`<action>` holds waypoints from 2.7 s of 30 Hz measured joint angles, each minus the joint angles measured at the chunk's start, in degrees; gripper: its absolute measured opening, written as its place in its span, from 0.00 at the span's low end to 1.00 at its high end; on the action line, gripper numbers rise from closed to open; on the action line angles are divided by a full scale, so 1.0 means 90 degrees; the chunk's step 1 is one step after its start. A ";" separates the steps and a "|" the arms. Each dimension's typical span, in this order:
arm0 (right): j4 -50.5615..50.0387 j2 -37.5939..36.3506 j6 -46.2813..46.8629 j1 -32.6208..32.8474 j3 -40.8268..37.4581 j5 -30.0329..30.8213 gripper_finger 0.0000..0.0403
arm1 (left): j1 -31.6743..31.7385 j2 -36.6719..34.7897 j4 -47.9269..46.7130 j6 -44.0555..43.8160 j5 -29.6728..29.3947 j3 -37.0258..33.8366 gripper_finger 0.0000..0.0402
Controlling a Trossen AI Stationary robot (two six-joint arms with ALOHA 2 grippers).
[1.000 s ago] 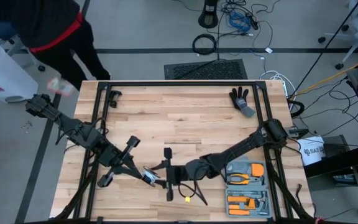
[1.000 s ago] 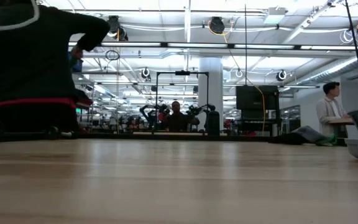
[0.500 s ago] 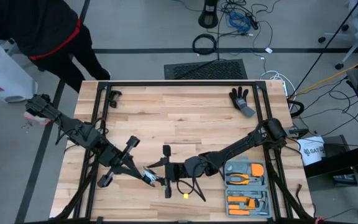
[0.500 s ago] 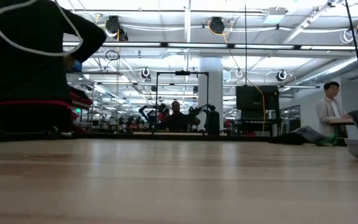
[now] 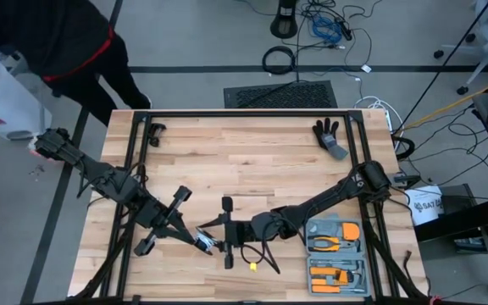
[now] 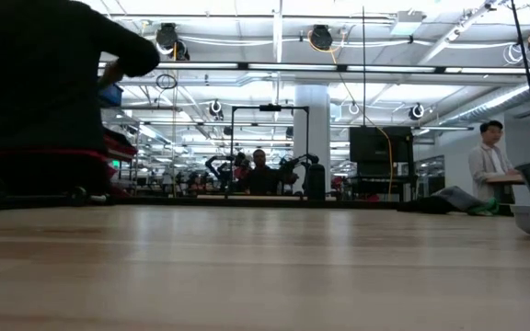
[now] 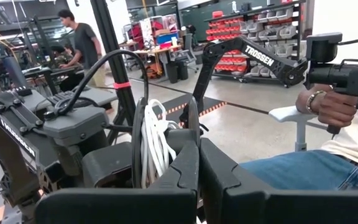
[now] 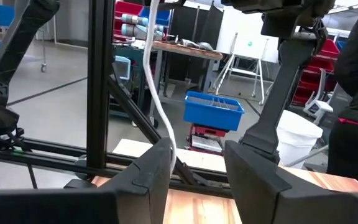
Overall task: Coil cords
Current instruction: Coil the white cable wire onto the spool
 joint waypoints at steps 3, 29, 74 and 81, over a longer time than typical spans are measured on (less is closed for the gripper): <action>-0.0002 0.0002 0.0000 0.0000 0.0000 -0.0007 0.32 | 0.0002 0.0002 0.0000 0.0000 0.0000 0.0002 0.00; -0.0044 0.0005 -0.0029 -0.0073 0.0000 -0.0505 0.25 | 0.0002 0.0002 0.0015 -0.0003 0.0000 0.0002 0.00; -0.5084 -0.0982 0.1553 0.0124 -0.0001 0.0173 0.19 | 0.0000 -0.0260 -0.0552 -0.0204 -0.0133 0.0007 0.00; -0.5574 -0.0797 0.1809 0.0253 0.0010 0.0153 0.30 | -0.0018 -0.0308 -0.0561 -0.0219 -0.0139 0.0007 0.00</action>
